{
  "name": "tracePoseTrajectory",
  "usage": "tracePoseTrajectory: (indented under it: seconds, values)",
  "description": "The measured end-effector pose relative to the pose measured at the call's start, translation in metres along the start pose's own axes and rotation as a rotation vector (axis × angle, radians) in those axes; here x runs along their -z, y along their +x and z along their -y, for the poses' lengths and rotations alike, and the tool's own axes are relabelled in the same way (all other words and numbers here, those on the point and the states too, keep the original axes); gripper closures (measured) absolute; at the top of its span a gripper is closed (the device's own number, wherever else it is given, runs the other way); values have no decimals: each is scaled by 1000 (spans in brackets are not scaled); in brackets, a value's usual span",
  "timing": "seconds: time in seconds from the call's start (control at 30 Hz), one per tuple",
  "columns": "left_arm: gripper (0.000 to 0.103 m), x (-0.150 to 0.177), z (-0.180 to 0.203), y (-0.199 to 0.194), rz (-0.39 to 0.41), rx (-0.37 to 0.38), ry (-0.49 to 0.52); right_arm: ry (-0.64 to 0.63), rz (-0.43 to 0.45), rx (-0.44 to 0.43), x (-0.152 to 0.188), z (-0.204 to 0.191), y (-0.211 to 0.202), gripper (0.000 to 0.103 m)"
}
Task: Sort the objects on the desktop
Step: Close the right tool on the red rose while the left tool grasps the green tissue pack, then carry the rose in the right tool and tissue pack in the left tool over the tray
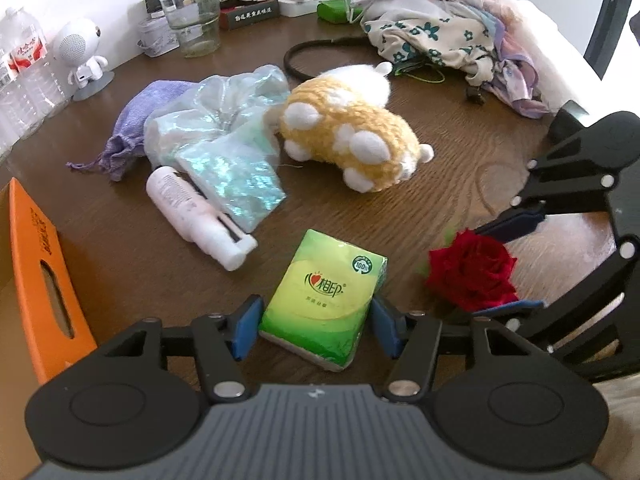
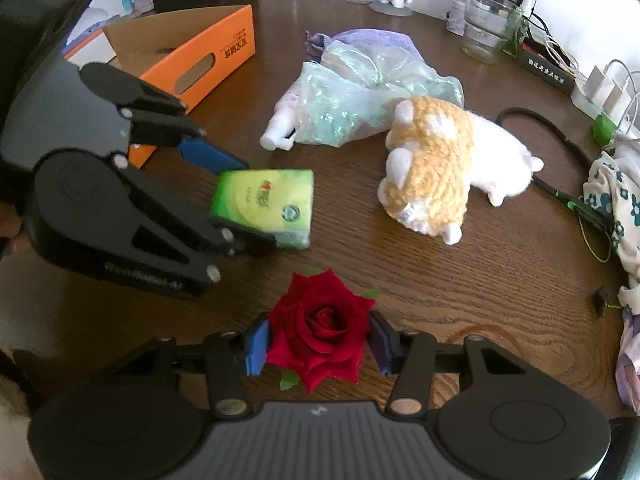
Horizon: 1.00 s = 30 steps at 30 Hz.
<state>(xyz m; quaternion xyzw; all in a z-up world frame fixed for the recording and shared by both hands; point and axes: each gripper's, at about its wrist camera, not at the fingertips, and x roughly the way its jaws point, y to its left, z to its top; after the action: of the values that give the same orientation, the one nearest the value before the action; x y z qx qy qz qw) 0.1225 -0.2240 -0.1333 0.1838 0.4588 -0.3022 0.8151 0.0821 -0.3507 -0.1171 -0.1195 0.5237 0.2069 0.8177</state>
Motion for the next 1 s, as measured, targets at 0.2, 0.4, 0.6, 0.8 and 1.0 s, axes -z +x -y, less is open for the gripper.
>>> tracePoseTrajectory:
  seconds: [0.2, 0.4, 0.6, 0.8, 1.0]
  values:
    - [44, 2, 0, -2, -16, 13, 19, 8, 45, 1, 7, 1, -1, 54]
    - [45, 1, -1, -2, 3, 4, -34, 15, 53, -9, 7, 4, -3, 58]
    - [46, 7, 2, -10, 5, -11, -64, 8, 51, -23, 7, 2, -6, 58]
    - [46, 9, 8, -38, 74, -63, -90, -8, 78, -32, 6, -3, -14, 58]
    - [46, 13, 18, -61, 99, -102, -139, -16, 101, -49, 7, -5, -24, 58]
